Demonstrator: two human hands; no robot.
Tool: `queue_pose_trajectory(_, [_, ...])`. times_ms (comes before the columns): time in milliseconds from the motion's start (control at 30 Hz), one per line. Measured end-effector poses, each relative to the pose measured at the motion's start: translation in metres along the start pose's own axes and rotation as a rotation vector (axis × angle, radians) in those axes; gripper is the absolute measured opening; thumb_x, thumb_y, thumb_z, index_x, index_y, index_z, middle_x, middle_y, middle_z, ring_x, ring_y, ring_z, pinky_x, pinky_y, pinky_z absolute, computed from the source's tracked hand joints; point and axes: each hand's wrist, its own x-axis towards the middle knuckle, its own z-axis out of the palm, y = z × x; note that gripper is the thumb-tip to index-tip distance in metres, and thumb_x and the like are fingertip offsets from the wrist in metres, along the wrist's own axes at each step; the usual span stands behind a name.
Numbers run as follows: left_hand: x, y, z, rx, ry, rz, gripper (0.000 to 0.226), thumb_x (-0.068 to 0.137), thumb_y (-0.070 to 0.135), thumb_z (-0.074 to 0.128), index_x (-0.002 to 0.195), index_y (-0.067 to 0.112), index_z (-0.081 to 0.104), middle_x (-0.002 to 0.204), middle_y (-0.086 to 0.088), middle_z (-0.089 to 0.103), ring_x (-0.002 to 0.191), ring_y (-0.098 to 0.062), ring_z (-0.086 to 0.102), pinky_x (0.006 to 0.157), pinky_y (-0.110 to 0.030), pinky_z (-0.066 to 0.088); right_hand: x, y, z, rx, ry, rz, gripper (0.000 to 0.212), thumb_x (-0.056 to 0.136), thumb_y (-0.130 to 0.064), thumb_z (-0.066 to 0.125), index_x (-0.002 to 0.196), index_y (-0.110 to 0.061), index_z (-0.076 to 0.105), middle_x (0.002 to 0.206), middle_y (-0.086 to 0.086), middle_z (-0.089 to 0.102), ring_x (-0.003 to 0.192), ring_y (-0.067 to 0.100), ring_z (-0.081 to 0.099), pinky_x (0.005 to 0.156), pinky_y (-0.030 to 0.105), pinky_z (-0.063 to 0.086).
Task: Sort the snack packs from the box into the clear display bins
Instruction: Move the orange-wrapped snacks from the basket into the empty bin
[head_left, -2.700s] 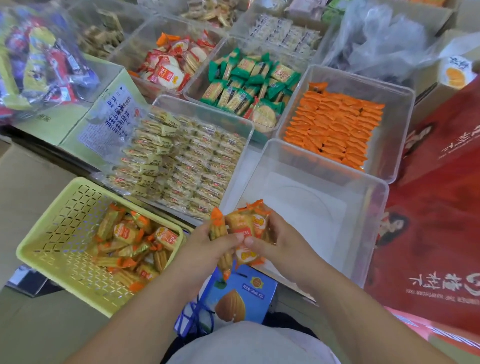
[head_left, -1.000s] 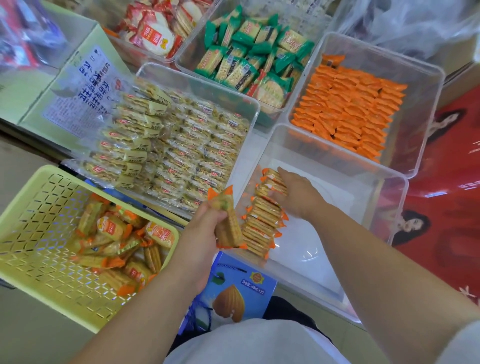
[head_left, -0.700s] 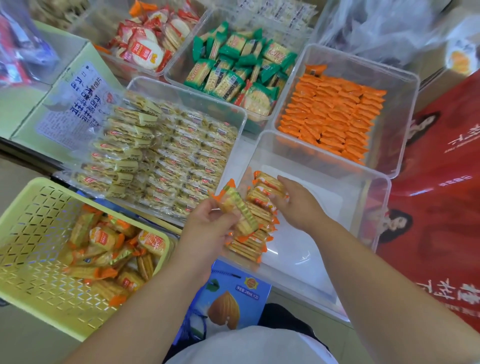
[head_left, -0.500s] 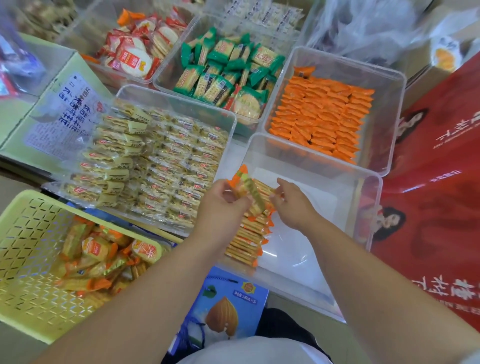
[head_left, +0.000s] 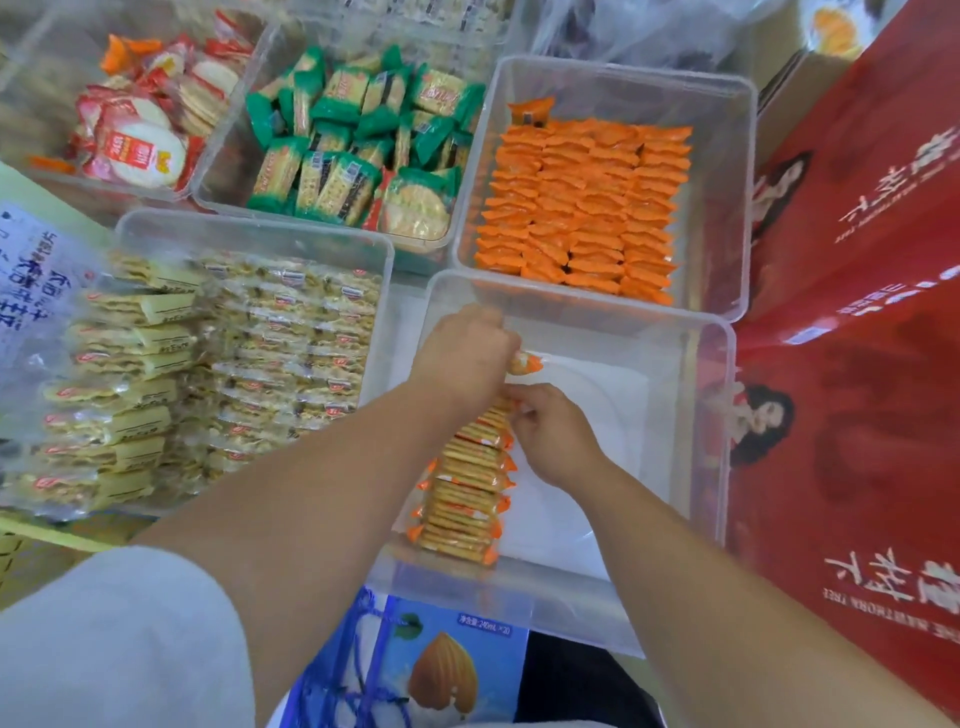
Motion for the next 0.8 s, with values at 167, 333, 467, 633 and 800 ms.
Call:
queue_pose_trajectory(167, [0.011,0.005,0.013,0.168,-0.224,-0.005,0.031,0.096,0.006,0.050,0.122,0.011,0.066,0.121,-0.011,0.056,0.119,-0.032,0.052,0.086,-0.042,0.047,-0.005,0.003,0.008,0.120,0.101,0.084,0.026,0.095,-0.010,0.056,0.116,-0.017,0.070,0.104,-0.004,0.059,0.089,0.014,0.061,0.073,0.021,0.040])
queue_pose_trajectory(333, [0.005,0.010,0.029,0.182,-0.340,-0.019,0.045,0.097,0.021,0.050,0.141,0.011,0.049,0.135,-0.009,0.054,0.126,-0.029,0.048,0.099,-0.042,0.045,-0.004,0.009,0.010,0.120,0.124,0.100,0.019,0.096,-0.016,0.056,0.110,-0.020,0.067,0.106,-0.004,0.061,0.092,0.015,0.064,0.072,0.015,0.043])
queue_pose_trajectory(467, [-0.004,0.008,0.039,0.243,-0.350,-0.006,0.074,0.096,0.026,0.051,0.160,0.006,0.020,0.151,-0.012,0.044,0.139,-0.032,0.040,0.118,-0.050,0.030,-0.005,0.010,0.009,0.160,0.114,0.147,0.053,0.101,-0.021,0.055,0.152,-0.022,0.040,0.134,-0.004,0.053,0.115,0.014,0.058,0.095,0.025,0.044])
queue_pose_trajectory(633, [-0.011,0.009,0.042,0.329,-0.378,-0.037,0.078,0.099,0.029,0.043,0.163,0.004,0.006,0.166,-0.017,0.025,0.154,-0.038,0.019,0.125,-0.058,0.012,0.000,0.000,0.009,0.072,0.004,0.052,0.054,0.102,-0.015,0.050,0.154,-0.024,0.039,0.147,0.000,0.050,0.130,0.019,0.051,0.108,0.037,0.043])
queue_pose_trajectory(800, [-0.032,0.010,0.035,0.291,-0.363,-0.030,0.079,0.099,0.027,0.041,0.163,0.004,0.000,0.171,-0.016,0.006,0.158,-0.037,0.004,0.127,-0.057,0.005,0.001,-0.006,0.008,-0.043,-0.025,0.044,0.062,0.100,-0.020,0.054,0.157,-0.019,0.030,0.152,0.008,0.040,0.137,0.025,0.043,0.111,0.037,0.040])
